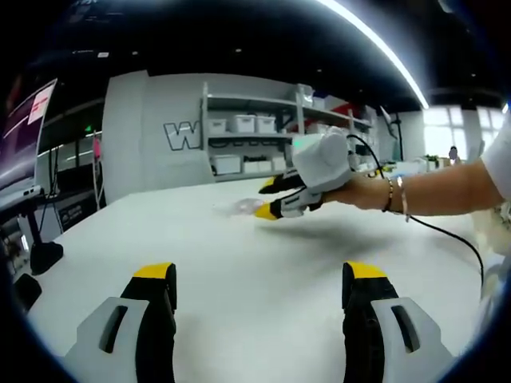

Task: Open the resealable bag by pulling the two sides of the seal apart until the entire bag opening is separated and visibly accessible.

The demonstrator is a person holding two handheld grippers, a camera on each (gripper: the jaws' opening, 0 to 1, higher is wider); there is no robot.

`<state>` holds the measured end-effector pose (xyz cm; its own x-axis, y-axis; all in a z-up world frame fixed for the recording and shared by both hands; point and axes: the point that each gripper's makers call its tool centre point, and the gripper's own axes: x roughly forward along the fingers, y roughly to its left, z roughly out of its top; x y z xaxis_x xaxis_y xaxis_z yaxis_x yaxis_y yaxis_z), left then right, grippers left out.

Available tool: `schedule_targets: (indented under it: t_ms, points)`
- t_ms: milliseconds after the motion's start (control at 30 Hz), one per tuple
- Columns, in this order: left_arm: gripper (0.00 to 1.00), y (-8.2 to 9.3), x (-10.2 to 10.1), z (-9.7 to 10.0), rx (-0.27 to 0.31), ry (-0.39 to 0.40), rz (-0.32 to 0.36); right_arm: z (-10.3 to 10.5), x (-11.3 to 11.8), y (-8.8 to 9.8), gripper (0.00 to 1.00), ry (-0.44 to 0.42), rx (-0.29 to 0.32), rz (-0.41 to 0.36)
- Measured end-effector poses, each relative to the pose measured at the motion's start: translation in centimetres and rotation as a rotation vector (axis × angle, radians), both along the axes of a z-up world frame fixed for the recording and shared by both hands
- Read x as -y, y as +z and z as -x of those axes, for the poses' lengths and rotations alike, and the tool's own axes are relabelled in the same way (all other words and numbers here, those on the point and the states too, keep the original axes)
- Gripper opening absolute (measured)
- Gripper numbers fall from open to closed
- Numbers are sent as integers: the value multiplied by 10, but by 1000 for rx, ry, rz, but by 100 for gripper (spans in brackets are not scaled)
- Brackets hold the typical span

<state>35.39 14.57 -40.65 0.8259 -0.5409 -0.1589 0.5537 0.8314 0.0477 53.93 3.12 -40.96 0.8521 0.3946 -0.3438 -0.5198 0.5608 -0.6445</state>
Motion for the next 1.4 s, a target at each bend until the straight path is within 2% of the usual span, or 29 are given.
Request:
schedule_targets:
  t_ms: [333, 633, 1100, 1400]
  points:
    - [84, -1, 1, 1, -2, 2, 0, -2, -1, -4, 30, 11, 4, 32]
    - [84, 0, 4, 6, -2, -2, 0, 2, -5, -2, 29, 51, 68, 141]
    - [84, 7, 3, 13, 11, -4, -2, -17, -9, -10, 29, 57, 69, 187]
    - [84, 7, 1, 11, 14, 2, -2, -20, -14, -11, 29, 63, 76, 182]
